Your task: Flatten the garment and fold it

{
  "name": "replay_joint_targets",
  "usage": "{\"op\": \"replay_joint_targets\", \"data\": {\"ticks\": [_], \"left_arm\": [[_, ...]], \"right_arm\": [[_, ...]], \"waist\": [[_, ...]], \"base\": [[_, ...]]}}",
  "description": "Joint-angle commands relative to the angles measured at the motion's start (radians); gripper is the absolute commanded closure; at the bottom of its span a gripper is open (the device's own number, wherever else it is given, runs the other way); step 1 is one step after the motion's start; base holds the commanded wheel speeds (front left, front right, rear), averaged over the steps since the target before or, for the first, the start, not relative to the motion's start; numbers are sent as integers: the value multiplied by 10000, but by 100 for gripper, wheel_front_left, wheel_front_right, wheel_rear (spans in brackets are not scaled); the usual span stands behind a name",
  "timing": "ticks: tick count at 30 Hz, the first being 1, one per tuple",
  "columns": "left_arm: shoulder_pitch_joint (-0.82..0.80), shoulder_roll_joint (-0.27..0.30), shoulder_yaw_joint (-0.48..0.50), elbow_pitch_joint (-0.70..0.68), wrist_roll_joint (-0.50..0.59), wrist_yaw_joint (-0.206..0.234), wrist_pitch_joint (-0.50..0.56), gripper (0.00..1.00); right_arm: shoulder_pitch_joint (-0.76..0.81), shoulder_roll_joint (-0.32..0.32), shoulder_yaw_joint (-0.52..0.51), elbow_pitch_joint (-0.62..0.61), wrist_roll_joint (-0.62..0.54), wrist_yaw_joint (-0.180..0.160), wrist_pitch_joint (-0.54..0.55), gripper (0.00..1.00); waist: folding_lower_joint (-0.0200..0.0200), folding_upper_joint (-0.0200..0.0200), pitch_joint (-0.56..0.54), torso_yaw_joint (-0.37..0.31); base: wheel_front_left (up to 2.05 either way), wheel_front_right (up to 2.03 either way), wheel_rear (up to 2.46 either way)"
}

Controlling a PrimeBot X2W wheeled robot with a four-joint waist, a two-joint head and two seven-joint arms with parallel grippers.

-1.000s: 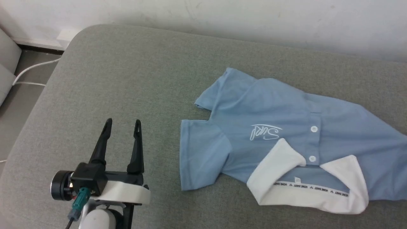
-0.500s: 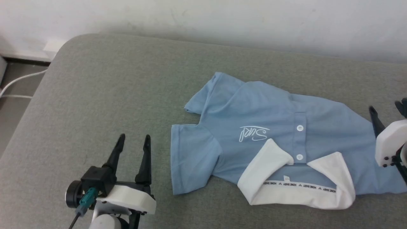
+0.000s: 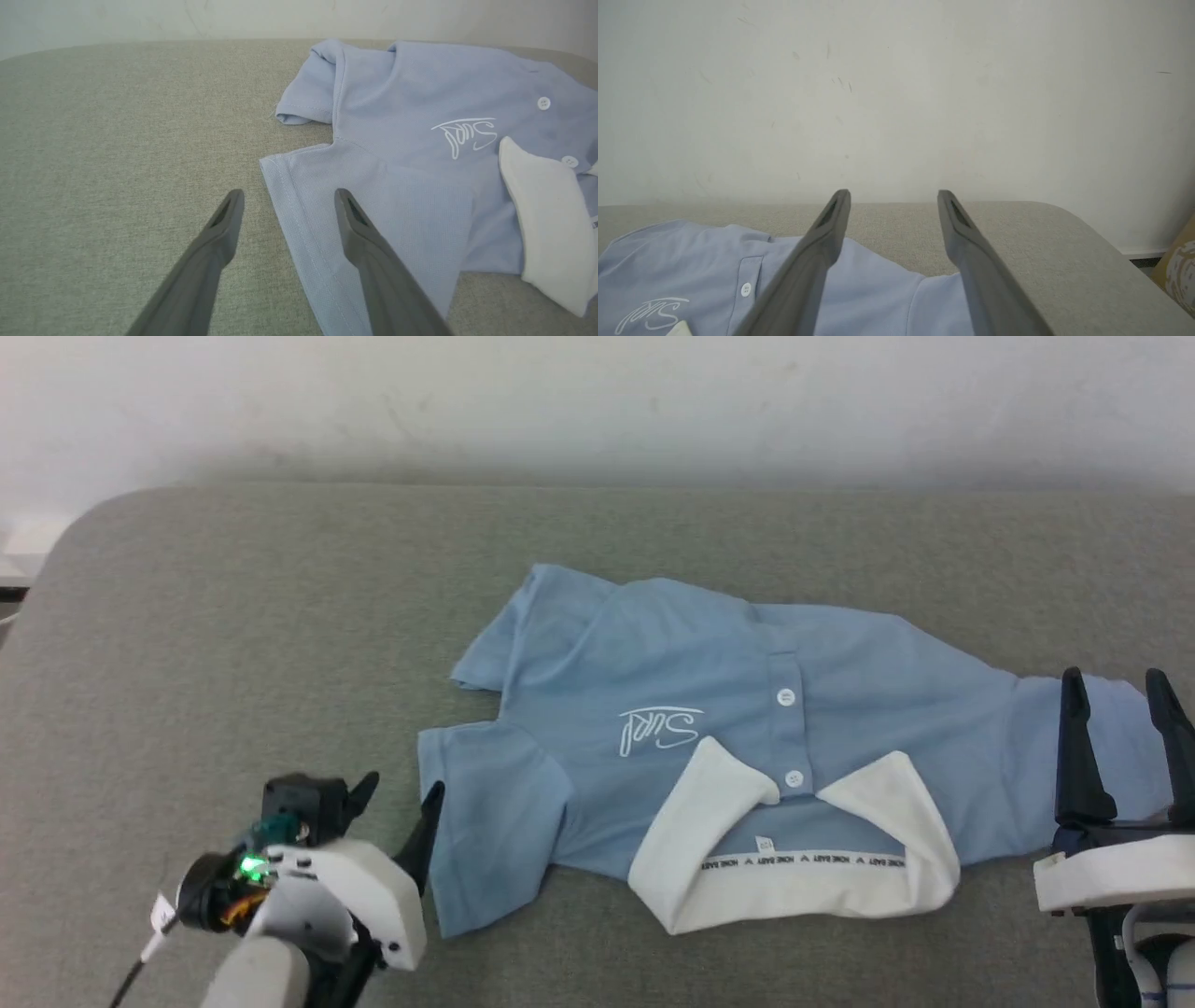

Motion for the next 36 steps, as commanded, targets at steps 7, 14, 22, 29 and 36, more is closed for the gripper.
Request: {"op": "replay_joint_targets", "data": {"ticks": [7,14,22,29,36], "left_arm": [[-1230,814,-437,13,-901,-136,2938,0],[-1939,1484,-648,612,-1001,-114,4823,0],[-2163,2088,-908,516,-1028,-127,4505,100],[-3066,2814,-765,655,-512,-92,3164,100],[-4398,3271,-1422,1661,-455,-156,2451,78]], "right_arm": [[24,173,29,-476,-186,-13,-183,0],[-194,203,153,-466,-132,-13,-300,0],[-294,206,319,-165,-83,-13,-482,0],[-416,207,462,-71,-157,-13,-487,0],[-553,207,645,77,-195,-13,-425,0]], "waist": [[1,-1,917,-939],[1,-1,1445,-1235],[1,-1,1555,-1247],[1,-1,1583,-1156],[1,-1,1693,-1166]], "base": [[0,0,0],[0,0,0],[0,0,0],[0,0,0],[0,0,0]]}}
